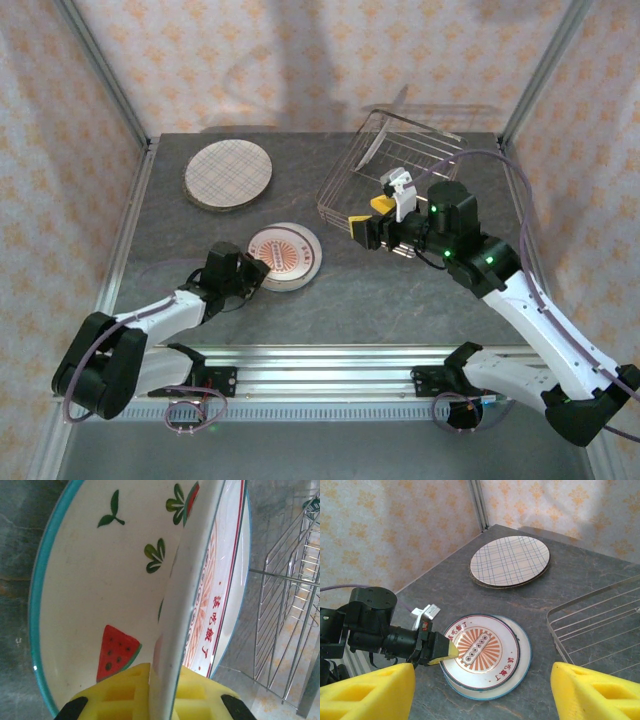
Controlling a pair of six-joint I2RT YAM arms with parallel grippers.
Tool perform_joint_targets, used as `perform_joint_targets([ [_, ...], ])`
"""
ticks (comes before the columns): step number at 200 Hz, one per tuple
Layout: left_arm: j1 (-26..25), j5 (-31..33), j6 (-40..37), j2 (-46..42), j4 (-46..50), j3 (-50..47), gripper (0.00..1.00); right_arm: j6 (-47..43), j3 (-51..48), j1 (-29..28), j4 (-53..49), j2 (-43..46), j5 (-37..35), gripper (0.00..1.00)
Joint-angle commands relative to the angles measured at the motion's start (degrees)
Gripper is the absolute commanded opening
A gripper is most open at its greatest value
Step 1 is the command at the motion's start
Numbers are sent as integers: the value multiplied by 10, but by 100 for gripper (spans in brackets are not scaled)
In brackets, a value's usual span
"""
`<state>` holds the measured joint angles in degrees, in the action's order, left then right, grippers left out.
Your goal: Unload the plates from the dish rack
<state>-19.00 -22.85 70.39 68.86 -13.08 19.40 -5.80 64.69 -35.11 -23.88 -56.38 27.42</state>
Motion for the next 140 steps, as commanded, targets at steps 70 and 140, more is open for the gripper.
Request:
perform_joint_targets([
  [70,5,-18,-19,39,-29,23,3,12,10,-4,21,-11,0,72],
  [140,5,-11,-37,16,48,37,24,14,13,-4,19,-17,-2,72],
])
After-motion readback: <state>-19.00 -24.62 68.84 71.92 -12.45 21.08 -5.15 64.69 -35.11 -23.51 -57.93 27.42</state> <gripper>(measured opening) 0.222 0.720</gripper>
